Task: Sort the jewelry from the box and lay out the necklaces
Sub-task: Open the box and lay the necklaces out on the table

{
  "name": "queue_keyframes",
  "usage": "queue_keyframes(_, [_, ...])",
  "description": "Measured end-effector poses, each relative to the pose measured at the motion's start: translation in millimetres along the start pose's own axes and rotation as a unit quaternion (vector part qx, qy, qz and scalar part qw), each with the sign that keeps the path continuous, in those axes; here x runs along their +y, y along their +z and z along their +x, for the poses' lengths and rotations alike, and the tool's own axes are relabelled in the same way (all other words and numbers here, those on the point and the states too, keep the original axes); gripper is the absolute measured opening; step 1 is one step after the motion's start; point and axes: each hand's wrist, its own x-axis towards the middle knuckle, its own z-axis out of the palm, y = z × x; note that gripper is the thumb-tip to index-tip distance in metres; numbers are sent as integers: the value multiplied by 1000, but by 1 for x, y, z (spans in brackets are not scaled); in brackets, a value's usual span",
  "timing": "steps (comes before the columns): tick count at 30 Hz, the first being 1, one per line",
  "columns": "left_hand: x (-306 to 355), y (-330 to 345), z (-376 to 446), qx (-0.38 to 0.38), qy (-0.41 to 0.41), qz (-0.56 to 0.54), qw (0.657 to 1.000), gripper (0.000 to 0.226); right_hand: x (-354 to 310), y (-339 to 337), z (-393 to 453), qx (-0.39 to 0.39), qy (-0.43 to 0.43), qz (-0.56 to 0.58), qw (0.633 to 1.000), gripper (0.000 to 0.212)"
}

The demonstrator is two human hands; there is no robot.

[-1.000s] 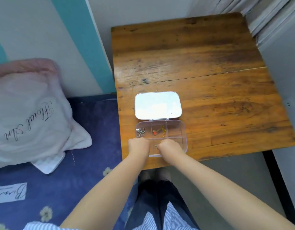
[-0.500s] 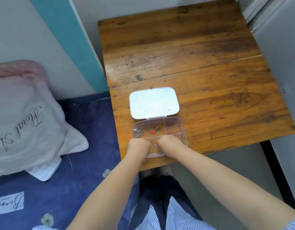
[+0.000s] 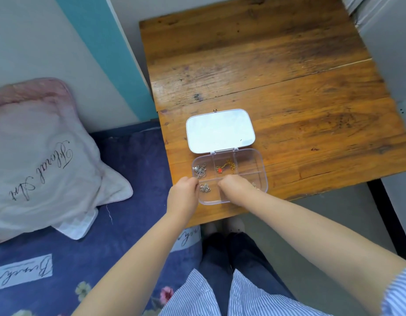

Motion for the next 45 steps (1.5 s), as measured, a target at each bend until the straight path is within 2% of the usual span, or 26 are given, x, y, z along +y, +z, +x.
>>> queue_keyframes(3, [-3, 2, -3, -11, 8, 0, 1000, 25, 6, 2, 1, 0, 3, 45, 999, 33])
queue_keyframes(8, [2, 2, -8, -23, -2, 50, 998, 26, 8, -4, -7, 10, -27, 41, 999, 14])
queue_keyframes(10, [7, -8, -7, -15, -6, 56, 998, 26, 14, -19, -21, 35, -31, 81, 996, 25])
queue_keyframes(11, [14, -16, -5, -12, 0, 51, 999, 26, 20, -28, -31, 61, -25, 128, 990, 23])
queue_keyframes(13, [34, -36, -2, 2, 24, 6, 1000, 25, 35, -50, -57, 133, -6, 212, 968, 9])
queue_keyframes(15, [60, -58, 1, 18, 47, -68, 996, 23, 53, -74, -85, 197, 12, 251, 948, 17])
queue_keyframes(20, [140, -105, 16, 39, 65, -247, 966, 18, 111, -136, -148, 277, 24, 292, 915, 23])
queue_keyframes(22, [176, -116, 28, 34, 77, -299, 950, 17, 140, -160, -165, 306, 26, 296, 905, 27])
queue_keyframes(25, [227, -126, 52, 45, 90, -336, 936, 16, 188, -192, -179, 338, 21, 277, 899, 19])
queue_keyframes(29, [299, -124, 91, 86, 82, -350, 929, 19, 265, -220, -181, 374, 8, 200, 906, 15])
queue_keyframes(33, [358, -96, 130, 113, 29, -349, 930, 24, 336, -223, -165, 366, -26, 148, 918, 22])
queue_keyframes(38, [408, -55, 161, 138, -73, -376, 913, 29, 407, -219, -146, 330, -59, 211, 918, 23])
queue_keyframes(40, [423, -42, 166, 145, -88, -355, 919, 29, 427, -220, -141, 315, -62, 236, 917, 23])
queue_keyframes(42, [438, -27, 170, 146, -81, -324, 931, 28, 443, -221, -136, 325, -63, 272, 903, 22])
queue_keyframes(45, [454, -12, 175, 167, -64, -322, 930, 26, 457, -210, -127, 356, -57, 345, 867, 20])
